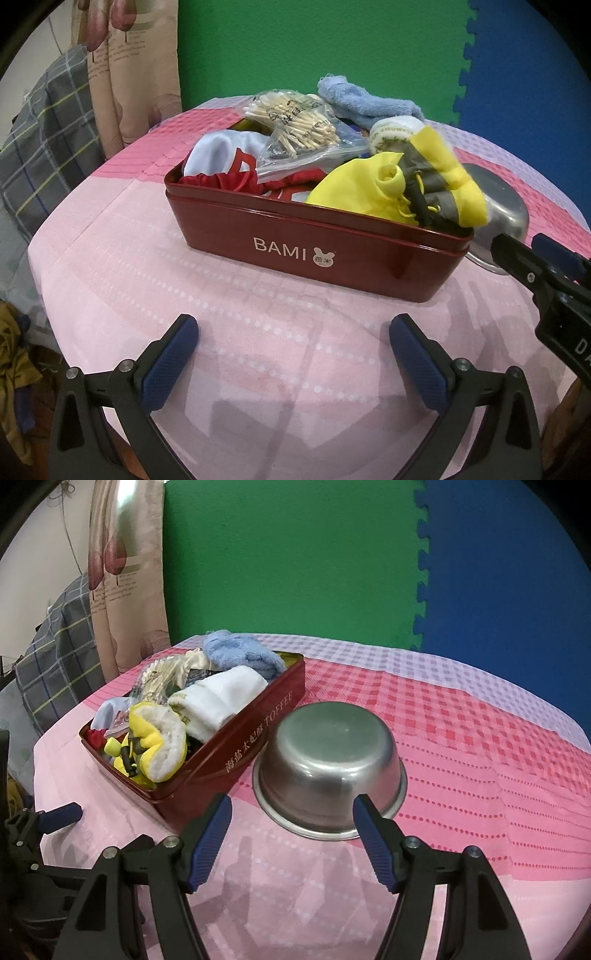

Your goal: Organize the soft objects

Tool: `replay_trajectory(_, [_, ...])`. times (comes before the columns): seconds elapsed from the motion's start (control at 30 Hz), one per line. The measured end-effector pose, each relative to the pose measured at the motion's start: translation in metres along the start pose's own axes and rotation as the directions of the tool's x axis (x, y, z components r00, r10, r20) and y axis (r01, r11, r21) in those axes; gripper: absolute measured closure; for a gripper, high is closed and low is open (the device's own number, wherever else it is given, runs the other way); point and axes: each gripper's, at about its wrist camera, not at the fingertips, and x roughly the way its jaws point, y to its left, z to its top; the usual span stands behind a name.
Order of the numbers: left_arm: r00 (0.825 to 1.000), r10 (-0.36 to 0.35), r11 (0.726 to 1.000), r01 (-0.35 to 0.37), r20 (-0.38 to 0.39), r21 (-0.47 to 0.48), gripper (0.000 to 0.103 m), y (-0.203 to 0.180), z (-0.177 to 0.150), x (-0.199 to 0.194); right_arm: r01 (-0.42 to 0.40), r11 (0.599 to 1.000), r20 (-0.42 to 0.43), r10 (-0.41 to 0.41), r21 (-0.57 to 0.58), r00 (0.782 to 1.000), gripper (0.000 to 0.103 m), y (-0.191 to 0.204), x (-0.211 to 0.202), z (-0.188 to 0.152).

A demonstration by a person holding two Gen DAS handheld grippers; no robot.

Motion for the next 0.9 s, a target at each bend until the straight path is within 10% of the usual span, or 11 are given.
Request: replay_trajectory(0.9, [1.0, 0.0, 1.0, 0.0, 0.009, -0.001, 0.0, 0.0002, -0.0013, -0.0006, 0.002, 1.0, -0.026, -0.002, 0.001, 1.0, 0.033, 0.0012, 0.0035, -0.0011])
